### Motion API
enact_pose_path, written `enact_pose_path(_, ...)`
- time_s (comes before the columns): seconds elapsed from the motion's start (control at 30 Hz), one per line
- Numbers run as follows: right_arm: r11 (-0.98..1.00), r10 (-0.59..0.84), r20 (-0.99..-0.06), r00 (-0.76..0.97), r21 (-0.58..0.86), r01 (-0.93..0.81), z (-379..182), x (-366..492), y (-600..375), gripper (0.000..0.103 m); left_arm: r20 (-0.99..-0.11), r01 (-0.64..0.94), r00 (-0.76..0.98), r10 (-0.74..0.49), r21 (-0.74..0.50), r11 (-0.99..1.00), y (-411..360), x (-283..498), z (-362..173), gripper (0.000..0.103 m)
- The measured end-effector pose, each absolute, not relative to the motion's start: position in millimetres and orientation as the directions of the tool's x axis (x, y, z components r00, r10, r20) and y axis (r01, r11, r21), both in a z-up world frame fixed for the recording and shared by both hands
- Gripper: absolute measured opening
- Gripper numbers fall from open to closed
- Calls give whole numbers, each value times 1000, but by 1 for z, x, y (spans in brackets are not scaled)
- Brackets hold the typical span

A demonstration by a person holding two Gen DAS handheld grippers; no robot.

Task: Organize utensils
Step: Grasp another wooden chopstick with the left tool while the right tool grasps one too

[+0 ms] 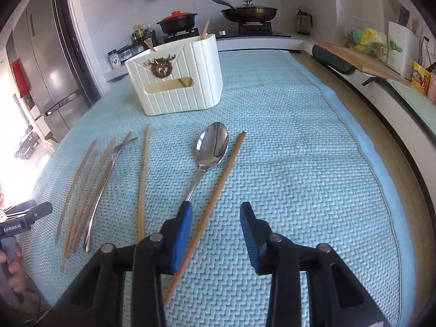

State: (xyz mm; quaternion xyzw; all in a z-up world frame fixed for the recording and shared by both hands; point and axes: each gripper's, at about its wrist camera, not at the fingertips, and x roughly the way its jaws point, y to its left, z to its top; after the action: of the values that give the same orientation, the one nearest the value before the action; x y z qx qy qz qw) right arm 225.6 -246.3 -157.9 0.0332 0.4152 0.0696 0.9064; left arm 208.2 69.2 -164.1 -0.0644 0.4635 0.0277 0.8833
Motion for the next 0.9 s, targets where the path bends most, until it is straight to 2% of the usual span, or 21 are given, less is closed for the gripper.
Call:
enact_pose_path(0.17, 993, 96, -789, 607, 35, -111, -177, 246, -233, 37, -843, -136, 538, 17, -66, 989, 73, 227, -175, 102)
enact_pose_path(0.27, 993, 58, -783, 619, -19, -117, -181, 248, -232, 36, -854, -147, 518, 47, -35, 989, 76, 236, -184, 103)
enact_pose_path(0.37, 995, 56, -787, 614, -8, -101, -180, 248, -240, 34, -856, -144, 517, 29, -54, 988, 77, 240, -185, 103)
enact_pose_path(0.5, 993, 34, -798, 601, -43, -113, -179, 245, -245, 34, -863, -139, 499, 74, 4, 990, 76, 251, -189, 102)
enact_pose_path(0.67, 991, 11, -812, 583, -69, -114, -177, 251, -256, 34, -868, -127, 494, 53, -11, 992, 82, 274, -190, 102)
enact_pose_path(0.9, 992, 53, -841, 538, -18, -126, -174, 280, -272, 34, -887, -96, 462, 27, -19, 995, 90, 325, -190, 100)
